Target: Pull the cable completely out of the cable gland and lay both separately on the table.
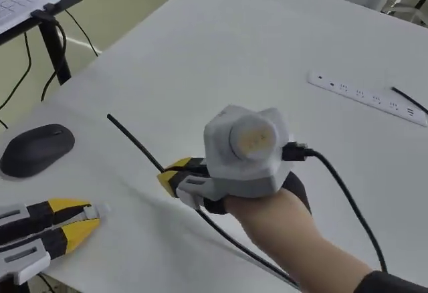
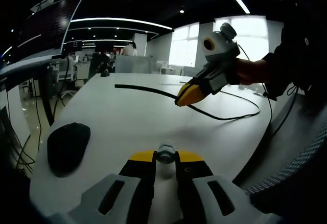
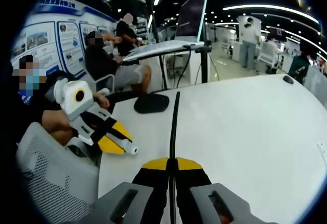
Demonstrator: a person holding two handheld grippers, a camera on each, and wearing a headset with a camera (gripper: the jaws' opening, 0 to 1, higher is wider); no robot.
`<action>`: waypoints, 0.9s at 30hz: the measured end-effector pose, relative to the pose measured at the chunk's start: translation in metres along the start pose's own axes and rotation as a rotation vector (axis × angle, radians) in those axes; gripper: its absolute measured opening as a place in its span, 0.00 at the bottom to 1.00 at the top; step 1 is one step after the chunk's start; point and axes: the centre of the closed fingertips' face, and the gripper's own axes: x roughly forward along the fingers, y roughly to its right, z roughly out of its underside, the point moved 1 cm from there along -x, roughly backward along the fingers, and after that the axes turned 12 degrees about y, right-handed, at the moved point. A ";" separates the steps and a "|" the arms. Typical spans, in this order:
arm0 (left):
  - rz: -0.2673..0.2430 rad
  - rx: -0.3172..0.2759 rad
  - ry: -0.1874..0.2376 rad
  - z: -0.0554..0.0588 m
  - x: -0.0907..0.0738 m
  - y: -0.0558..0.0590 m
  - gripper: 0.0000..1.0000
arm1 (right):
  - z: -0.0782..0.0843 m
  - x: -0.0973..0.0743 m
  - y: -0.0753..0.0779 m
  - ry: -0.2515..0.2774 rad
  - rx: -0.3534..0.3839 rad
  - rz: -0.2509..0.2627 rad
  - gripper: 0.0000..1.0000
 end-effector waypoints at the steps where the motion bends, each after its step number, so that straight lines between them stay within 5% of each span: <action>1: -0.001 -0.007 -0.003 0.002 0.000 -0.001 0.15 | 0.002 0.004 0.001 -0.003 -0.001 0.003 0.00; 8: -0.021 -0.033 0.006 0.007 0.002 -0.005 0.15 | 0.017 0.022 0.012 -0.044 -0.031 0.058 0.00; 22: -0.026 -0.071 0.054 0.009 0.007 -0.004 0.16 | 0.030 0.028 0.014 -0.088 -0.125 0.057 0.00; 27: -0.012 -0.075 0.077 0.006 0.008 -0.003 0.41 | 0.028 0.030 0.021 -0.081 -0.151 0.073 0.17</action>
